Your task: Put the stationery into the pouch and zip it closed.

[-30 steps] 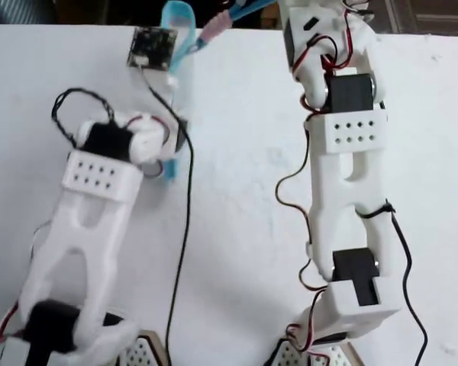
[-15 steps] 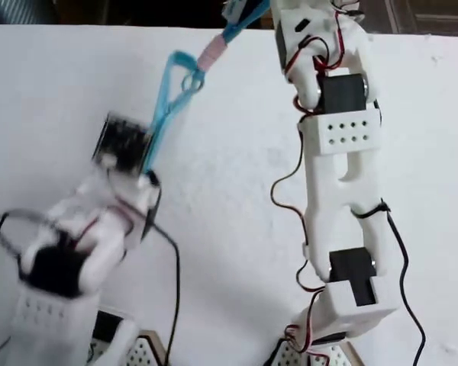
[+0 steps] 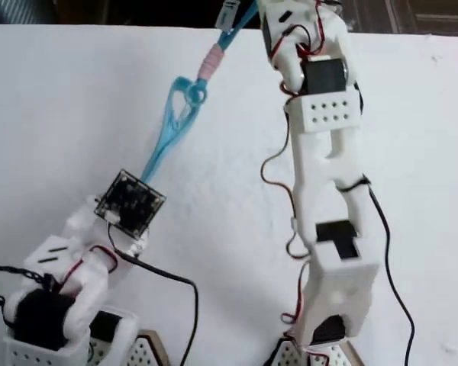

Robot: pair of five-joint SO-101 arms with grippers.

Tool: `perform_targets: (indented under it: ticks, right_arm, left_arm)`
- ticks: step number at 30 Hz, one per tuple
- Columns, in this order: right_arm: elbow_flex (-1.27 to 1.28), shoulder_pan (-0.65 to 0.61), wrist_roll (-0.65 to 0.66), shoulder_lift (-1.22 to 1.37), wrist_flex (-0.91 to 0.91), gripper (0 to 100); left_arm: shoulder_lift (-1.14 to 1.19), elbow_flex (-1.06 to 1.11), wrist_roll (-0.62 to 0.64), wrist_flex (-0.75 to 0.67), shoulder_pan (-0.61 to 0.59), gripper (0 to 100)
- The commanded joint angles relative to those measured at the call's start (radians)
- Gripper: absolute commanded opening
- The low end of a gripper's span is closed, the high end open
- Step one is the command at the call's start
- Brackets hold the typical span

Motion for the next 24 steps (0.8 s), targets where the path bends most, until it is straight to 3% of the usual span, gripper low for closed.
perform_targets:
  ticks: [1,7,12,19,24]
  right_arm:
    - [-0.226,0.07,0.002,0.104,0.036,1.6]
    - [-0.391,0.071,0.002,0.277,0.05,1.5]
    - [-0.44,0.067,-0.005,0.255,0.059,1.5]
    - [-0.514,0.045,-0.005,0.021,0.199,1.5]
    - [-0.511,0.042,-0.006,-0.136,0.323,1.5]
  left_arm:
    - [-0.012,-0.032,-0.031,0.048,-0.047,2]
    - [-0.012,-0.026,-0.077,0.074,-0.048,2]
    - [-0.012,-0.035,-0.055,0.057,-0.047,2]
    - [-0.008,-0.025,0.155,-0.15,-0.044,2]
    - [-0.007,0.086,0.198,-0.328,0.045,2]
